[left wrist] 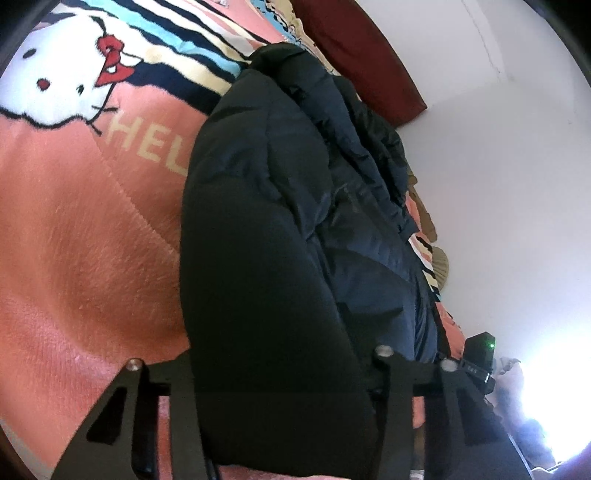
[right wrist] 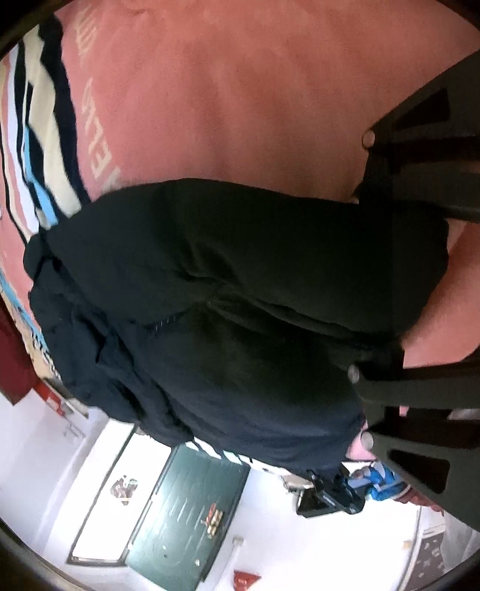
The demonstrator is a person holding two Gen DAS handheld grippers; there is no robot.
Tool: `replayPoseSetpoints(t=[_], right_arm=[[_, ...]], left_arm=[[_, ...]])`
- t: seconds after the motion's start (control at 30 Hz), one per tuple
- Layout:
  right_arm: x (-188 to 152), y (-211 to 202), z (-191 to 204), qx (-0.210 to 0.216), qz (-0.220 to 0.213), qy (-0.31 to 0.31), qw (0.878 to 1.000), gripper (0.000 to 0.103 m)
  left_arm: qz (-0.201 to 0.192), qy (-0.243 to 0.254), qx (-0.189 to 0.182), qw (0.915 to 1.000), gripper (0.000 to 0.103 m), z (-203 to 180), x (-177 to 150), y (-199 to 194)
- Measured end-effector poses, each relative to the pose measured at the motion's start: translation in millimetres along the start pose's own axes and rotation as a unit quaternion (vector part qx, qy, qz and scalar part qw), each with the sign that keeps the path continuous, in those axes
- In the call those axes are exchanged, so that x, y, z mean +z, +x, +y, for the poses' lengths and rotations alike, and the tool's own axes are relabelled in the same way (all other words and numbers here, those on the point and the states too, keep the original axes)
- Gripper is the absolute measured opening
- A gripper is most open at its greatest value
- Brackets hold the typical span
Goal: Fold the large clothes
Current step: 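Grasp the long side edge of the black jacket with both grippers, then lift the held edge and fold it over the jacket with both grippers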
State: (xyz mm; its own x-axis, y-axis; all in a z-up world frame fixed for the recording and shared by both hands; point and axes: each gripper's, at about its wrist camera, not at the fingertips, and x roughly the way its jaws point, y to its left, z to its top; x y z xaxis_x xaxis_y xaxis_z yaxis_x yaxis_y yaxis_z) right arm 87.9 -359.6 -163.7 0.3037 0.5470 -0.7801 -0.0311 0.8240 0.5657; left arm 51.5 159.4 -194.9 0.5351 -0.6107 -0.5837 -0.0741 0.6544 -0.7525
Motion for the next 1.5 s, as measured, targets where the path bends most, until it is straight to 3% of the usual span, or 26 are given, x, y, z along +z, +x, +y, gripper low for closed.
replayPoseSetpoints(t=[0.17, 0.3, 0.37, 0.6, 0.9, 1.17, 1.5], right_arm=[[1, -5, 2, 0.020, -0.012, -0.007, 1.000, 0.030], [1, 5, -4, 0.010, 0.010, 0.005, 1.000, 0.045], [0, 6, -3, 0.005, 0.013, -0.001, 1.000, 0.045], [1, -1, 9, 0.004, -0.006, -0.030, 1.000, 0.024], [12, -20, 21, 0.025, -0.056, -0.022, 0.998, 0.019], [45, -56, 28, 0.096, -0.132, 0.009, 0.987, 0.019], [135, -74, 19, 0.201, -0.193, 0.070, 0.958, 0.020]], left_arm=[[-0.001, -0.003, -0.004, 1.0000, 0.034, -3, 2, 1], [0.005, -0.011, -0.003, 0.9999, 0.034, 2, 1, 3], [0.008, -0.010, -0.002, 0.9999, 0.034, 3, 0, 3], [-0.007, 0.030, -0.013, 0.9994, 0.017, -15, 1, -8], [-0.042, 0.040, -0.062, 0.9964, 0.013, -50, 29, -27], [-0.076, 0.031, -0.119, 0.9895, 0.013, -79, 76, -45], [-0.096, -0.002, -0.170, 0.9808, 0.014, -110, 161, -32]])
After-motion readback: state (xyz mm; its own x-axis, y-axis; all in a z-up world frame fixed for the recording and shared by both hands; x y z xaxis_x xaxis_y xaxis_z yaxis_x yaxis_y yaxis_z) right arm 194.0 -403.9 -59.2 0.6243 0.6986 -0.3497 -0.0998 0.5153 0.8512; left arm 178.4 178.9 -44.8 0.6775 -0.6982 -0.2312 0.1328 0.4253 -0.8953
